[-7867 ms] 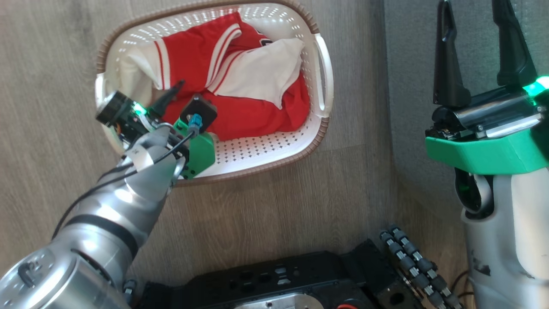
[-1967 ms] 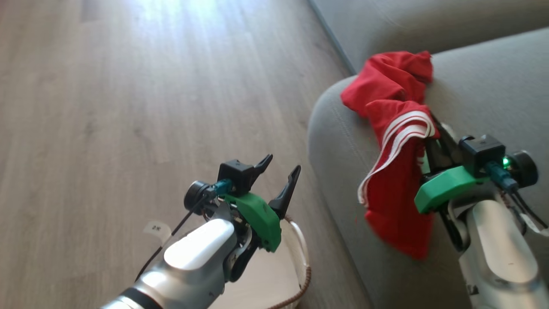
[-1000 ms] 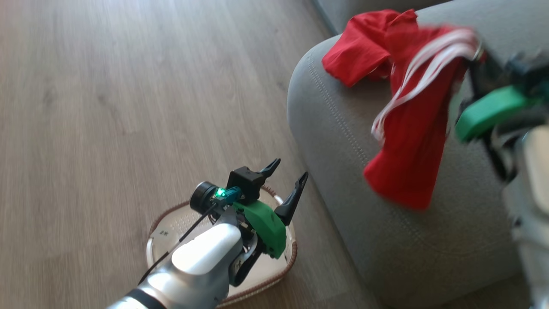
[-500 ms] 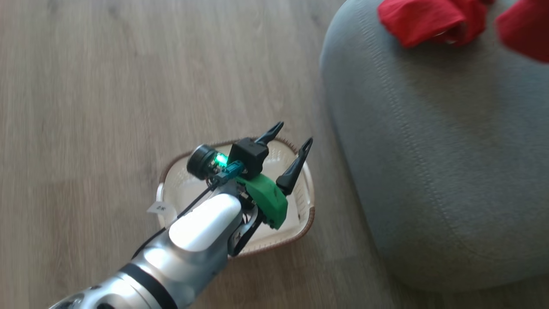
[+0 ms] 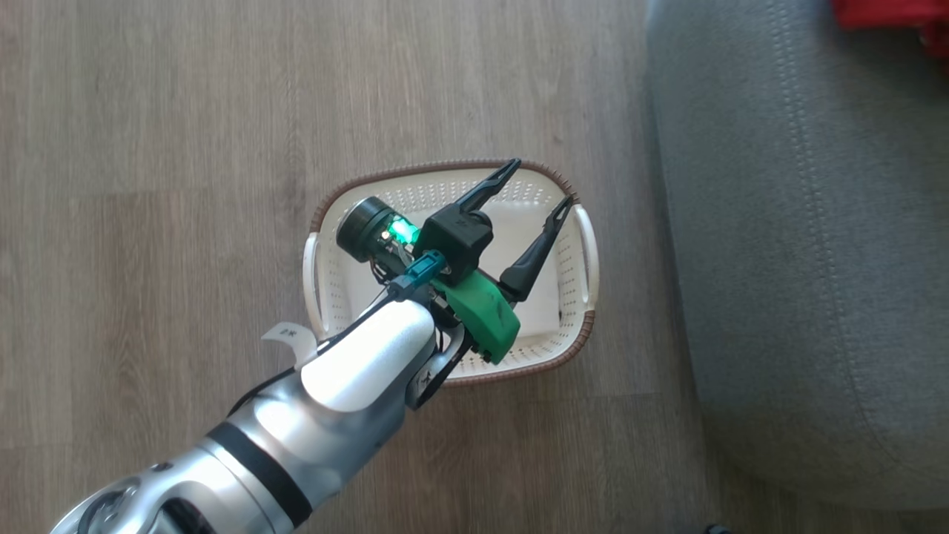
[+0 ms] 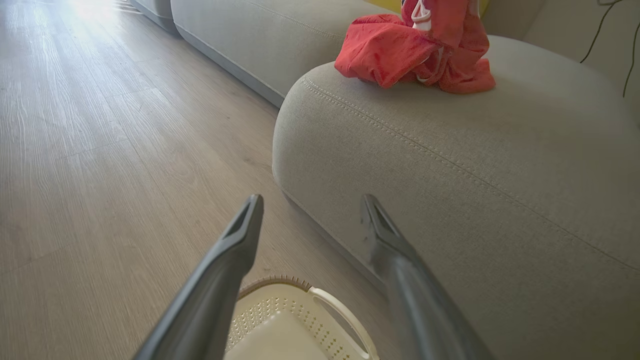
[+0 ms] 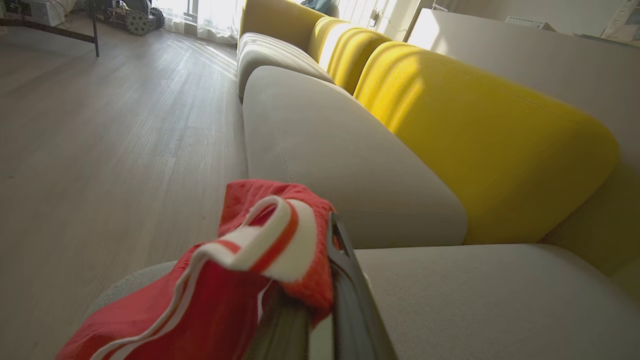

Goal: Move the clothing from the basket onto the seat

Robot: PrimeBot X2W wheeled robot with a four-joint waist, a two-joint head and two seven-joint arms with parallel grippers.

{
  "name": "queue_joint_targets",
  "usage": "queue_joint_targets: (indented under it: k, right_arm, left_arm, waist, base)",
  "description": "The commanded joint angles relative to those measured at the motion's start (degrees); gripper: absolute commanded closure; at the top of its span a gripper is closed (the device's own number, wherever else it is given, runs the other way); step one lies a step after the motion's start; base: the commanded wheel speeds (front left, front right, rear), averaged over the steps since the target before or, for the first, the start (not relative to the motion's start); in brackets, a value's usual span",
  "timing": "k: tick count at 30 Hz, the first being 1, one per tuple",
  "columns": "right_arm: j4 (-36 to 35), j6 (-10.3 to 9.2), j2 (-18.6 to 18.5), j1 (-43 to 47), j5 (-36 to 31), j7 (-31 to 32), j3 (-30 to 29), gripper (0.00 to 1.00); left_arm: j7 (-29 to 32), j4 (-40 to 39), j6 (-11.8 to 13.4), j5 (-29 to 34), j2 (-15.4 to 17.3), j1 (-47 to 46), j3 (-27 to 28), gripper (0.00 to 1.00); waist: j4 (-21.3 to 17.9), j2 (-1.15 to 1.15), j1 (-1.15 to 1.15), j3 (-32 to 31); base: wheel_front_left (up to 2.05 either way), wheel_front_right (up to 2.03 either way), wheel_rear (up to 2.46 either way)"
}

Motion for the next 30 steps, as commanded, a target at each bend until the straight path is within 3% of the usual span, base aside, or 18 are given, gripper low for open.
queue_joint_targets:
  k: [1,9,10,12,13,22,30]
  right_arm:
    - [0.0,-0.02,0.9,2.1,-1.2,-1.1,-1.5,1.0]
    - [4.0,-0.02,4.0,6.3,-4.7,-1.9,-6.0,1.0]
    - [4.1,-0.02,4.3,6.5,-5.2,-2.0,-6.4,0.91]
    - [4.2,-0.02,5.0,6.7,-6.1,-2.1,-6.7,0.38]
    - [4.2,-0.02,5.3,6.7,-6.4,-2.1,-6.8,0.02]
    - [1.9,-0.02,8.4,9.4,-5.1,-2.3,-4.4,0.0]
    - [-1.6,-0.02,8.3,15.1,0.2,-2.3,0.0,0.0]
  left_arm:
    - [-0.7,-1.8,0.1,0.5,0.3,-1.9,1.1,0.0]
    - [-0.7,-1.8,0.3,0.5,0.4,-1.9,0.9,0.0]
    - [-0.7,-1.8,0.3,0.5,0.4,-1.9,0.9,0.0]
    - [-0.7,-1.6,0.3,0.4,0.6,-1.9,1.0,0.0]
    - [-0.7,-1.5,0.3,0.3,0.7,-1.8,1.0,0.0]
    - [-0.7,-1.4,0.5,-1.2,1.5,0.1,3.0,0.0]
    - [-0.7,-0.9,-0.1,-2.1,2.2,2.1,4.1,0.0]
  waist:
    - [0.7,0.0,-0.01,1.0]
    - [0.0,0.0,-0.01,0.8]
    - [-0.2,0.0,-0.01,0.7]
    - [-0.6,0.0,-0.01,0.5]
    - [-0.8,0.0,-0.01,0.4]
    - [-2.8,0.0,-0.01,-3.3]
    - [-3.7,0.0,-0.01,-9.1]
  base:
    - [0.0,0.0,0.0]
    - [0.0,0.0,0.0]
    - [0.0,0.0,0.0]
    - [0.0,0.0,0.0]
    - [0.0,0.0,0.0]
    - [0.0,0.0,0.0]
    - [0.0,0.0,0.0]
